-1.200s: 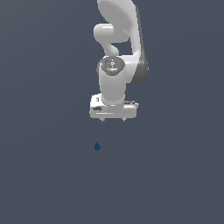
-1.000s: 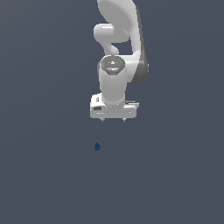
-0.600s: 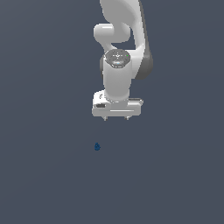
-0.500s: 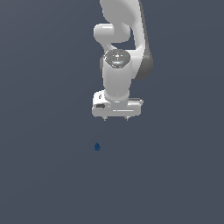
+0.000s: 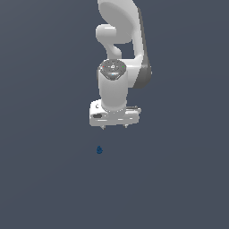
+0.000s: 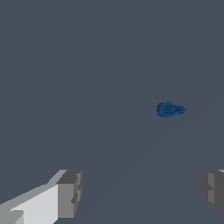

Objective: Pick up the object and move it to a goal position.

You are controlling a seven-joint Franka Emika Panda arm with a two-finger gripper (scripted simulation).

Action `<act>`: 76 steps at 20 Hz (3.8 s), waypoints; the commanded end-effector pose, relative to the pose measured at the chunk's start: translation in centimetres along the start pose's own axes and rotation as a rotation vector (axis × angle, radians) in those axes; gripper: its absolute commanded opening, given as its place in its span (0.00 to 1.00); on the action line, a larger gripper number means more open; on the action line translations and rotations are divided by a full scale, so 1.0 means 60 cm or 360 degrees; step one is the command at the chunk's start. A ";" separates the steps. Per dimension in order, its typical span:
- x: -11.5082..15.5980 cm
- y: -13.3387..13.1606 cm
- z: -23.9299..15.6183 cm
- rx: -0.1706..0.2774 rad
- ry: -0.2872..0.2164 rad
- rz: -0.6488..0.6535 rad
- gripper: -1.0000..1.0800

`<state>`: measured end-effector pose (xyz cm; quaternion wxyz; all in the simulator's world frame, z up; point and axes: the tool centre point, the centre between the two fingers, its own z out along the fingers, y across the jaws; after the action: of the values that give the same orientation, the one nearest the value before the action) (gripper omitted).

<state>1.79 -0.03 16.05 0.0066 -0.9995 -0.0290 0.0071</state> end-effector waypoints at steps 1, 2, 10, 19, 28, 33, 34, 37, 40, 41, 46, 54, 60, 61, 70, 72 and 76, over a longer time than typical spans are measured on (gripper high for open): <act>0.014 0.019 0.014 -0.0003 0.0002 -0.0033 0.96; 0.020 0.028 0.021 -0.0005 0.0004 -0.0049 0.96; 0.066 0.102 0.080 -0.0017 0.0016 -0.0180 0.96; 0.082 0.138 0.110 -0.0023 0.0020 -0.0240 0.96; 0.080 0.138 0.142 -0.0023 0.0019 -0.0238 0.96; 0.080 0.139 0.184 -0.0023 0.0020 -0.0240 0.96; 0.081 0.139 0.189 -0.0023 0.0020 -0.0241 0.96; 0.082 0.140 0.195 -0.0023 0.0020 -0.0241 0.96; 0.083 0.140 0.194 -0.0023 0.0020 -0.0241 0.00; 0.083 0.140 0.194 -0.0023 0.0020 -0.0241 0.00; 0.083 0.140 0.194 -0.0023 0.0020 -0.0241 0.00; 0.082 0.138 0.187 -0.0023 0.0020 -0.0241 0.00; 0.074 0.127 0.151 -0.0023 0.0020 -0.0241 0.00; 0.073 0.124 0.142 -0.0023 0.0020 -0.0241 0.00; 0.048 0.086 0.012 -0.0024 0.0020 -0.0241 0.00; 0.041 0.075 -0.027 -0.0024 0.0020 -0.0241 0.00; 0.027 0.053 -0.105 -0.0024 0.0020 -0.0241 0.00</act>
<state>4.02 -3.66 20.45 -0.0001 -0.9945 -0.1046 0.0000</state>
